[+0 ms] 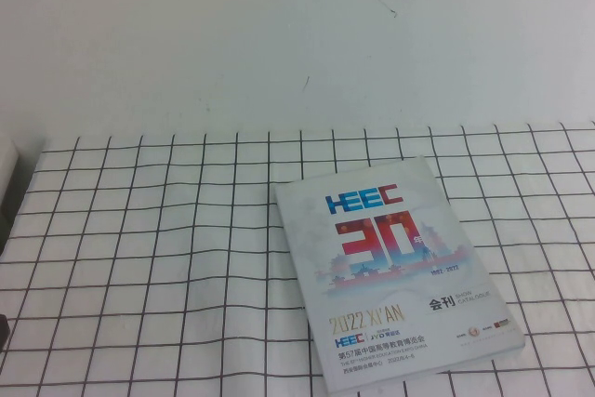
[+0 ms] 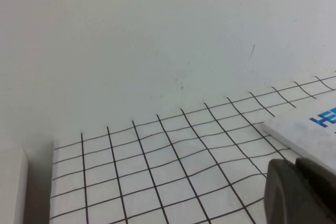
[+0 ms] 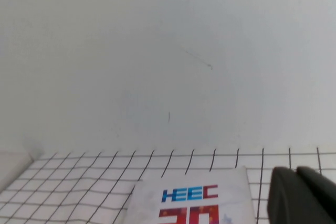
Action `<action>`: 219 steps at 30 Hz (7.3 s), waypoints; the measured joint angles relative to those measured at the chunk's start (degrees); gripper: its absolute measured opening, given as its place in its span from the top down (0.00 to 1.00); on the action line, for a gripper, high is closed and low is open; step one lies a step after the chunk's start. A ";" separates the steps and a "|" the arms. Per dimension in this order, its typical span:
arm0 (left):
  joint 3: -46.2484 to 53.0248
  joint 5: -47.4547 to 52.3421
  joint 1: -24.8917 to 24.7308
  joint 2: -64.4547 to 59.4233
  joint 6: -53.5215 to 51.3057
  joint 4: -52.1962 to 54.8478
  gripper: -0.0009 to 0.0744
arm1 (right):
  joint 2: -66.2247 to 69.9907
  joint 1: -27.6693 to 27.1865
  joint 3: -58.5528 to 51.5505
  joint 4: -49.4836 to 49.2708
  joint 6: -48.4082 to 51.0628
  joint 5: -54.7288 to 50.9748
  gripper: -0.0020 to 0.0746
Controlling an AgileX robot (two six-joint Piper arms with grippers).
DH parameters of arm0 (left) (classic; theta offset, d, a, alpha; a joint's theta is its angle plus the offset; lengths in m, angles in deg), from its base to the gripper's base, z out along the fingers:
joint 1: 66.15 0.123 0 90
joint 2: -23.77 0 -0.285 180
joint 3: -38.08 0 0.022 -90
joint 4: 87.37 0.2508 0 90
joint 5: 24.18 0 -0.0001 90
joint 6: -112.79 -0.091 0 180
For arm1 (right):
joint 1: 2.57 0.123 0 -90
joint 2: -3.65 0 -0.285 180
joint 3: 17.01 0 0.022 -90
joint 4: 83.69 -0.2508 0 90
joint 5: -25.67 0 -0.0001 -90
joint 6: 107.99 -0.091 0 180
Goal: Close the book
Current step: 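Close the open booklet and leave it lying on the table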
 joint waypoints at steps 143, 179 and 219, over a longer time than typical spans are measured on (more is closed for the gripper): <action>11.96 10.73 15.80 12.35 -29.06 -23.88 0.99 | -18.22 -13.73 -21.46 36.69 -18.19 -9.37 0.98; 11.96 10.73 15.80 12.44 -29.06 -23.39 0.99 | -18.22 -13.73 -21.35 36.69 -17.70 -9.63 0.98; 11.96 10.73 15.80 12.44 -21.47 -23.30 0.99 | -18.22 -13.73 -21.35 36.69 -17.70 -9.63 0.98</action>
